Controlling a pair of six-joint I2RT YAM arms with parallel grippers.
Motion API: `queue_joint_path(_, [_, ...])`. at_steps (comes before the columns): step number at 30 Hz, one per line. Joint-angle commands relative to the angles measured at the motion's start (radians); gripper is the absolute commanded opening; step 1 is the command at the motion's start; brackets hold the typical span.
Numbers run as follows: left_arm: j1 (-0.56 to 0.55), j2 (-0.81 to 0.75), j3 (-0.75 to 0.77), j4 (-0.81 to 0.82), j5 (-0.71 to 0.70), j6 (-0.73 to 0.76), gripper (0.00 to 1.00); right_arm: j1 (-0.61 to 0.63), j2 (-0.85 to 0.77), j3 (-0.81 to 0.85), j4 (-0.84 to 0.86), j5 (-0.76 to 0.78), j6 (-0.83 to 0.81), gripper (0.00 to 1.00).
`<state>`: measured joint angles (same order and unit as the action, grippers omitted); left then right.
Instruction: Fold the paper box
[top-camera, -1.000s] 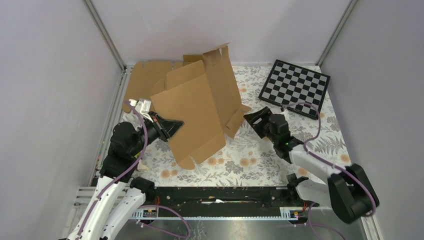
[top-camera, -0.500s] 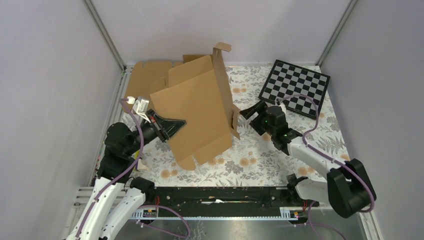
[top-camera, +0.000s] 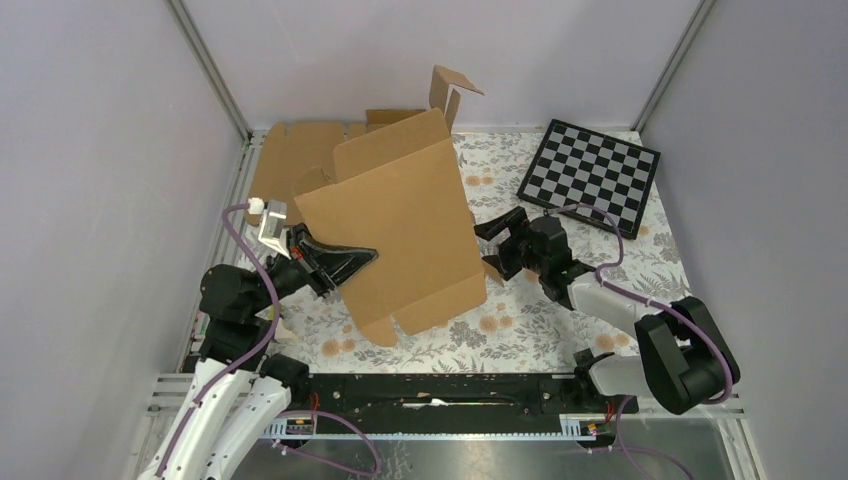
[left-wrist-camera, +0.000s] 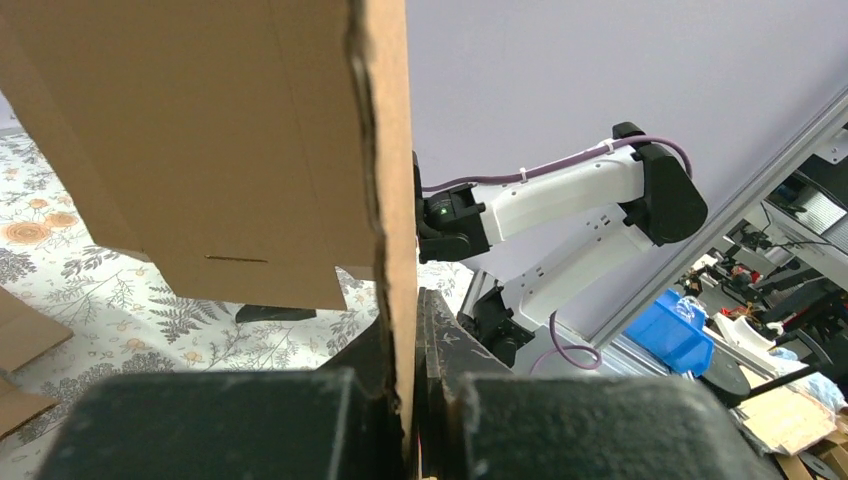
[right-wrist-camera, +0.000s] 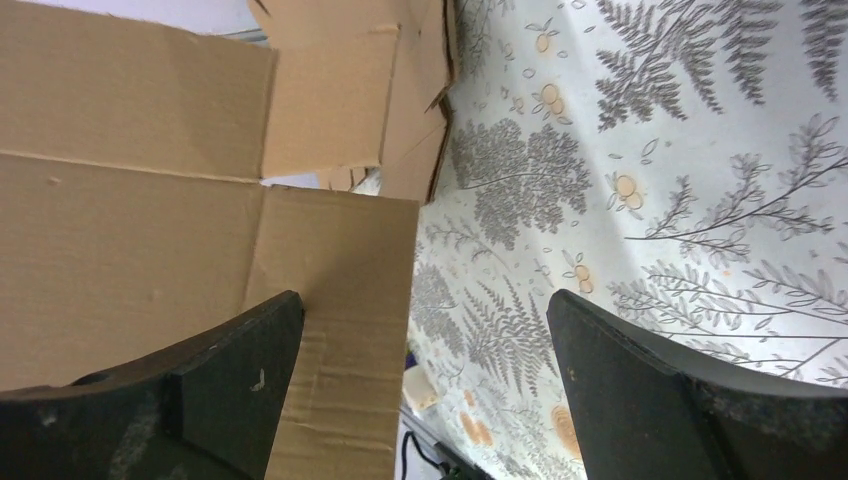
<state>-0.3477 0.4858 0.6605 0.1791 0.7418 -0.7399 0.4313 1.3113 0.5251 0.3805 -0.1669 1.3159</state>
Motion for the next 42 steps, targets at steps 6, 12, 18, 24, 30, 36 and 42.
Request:
queue_joint_path(6, [0.0, 0.011, 0.027, 0.028, 0.066, 0.074, 0.0, -0.053, -0.134, -0.008, -0.002, -0.035, 0.022, 1.0])
queue_joint_path(12, [-0.002, 0.026, 0.027, 0.027, 0.057, 0.088, 0.0, -0.071, -0.166, 0.008, -0.064, -0.169, 0.045, 1.0])
queue_joint_path(18, [0.0, 0.049, 0.03, 0.069, 0.068, 0.076, 0.0, -0.069, -0.213, -0.012, -0.132, -0.201, 0.017, 1.0])
queue_joint_path(24, [0.0, 0.072, 0.042, 0.08, 0.061, 0.077, 0.0, -0.069, -0.218, -0.023, -0.15, -0.231, -0.047, 0.98])
queue_joint_path(30, [0.0, 0.094, 0.096, 0.017, 0.068, 0.124, 0.0, -0.069, -0.216, -0.071, -0.137, -0.256, -0.129, 0.91])
queue_joint_path(36, [0.0, 0.111, 0.184, -0.137, 0.04, 0.236, 0.0, -0.069, -0.279, -0.046, -0.294, -0.125, -0.288, 0.84])
queue_joint_path(42, [0.0, 0.12, 0.206, -0.17, 0.027, 0.271, 0.0, -0.07, -0.312, -0.074, -0.294, -0.061, -0.328, 0.48])
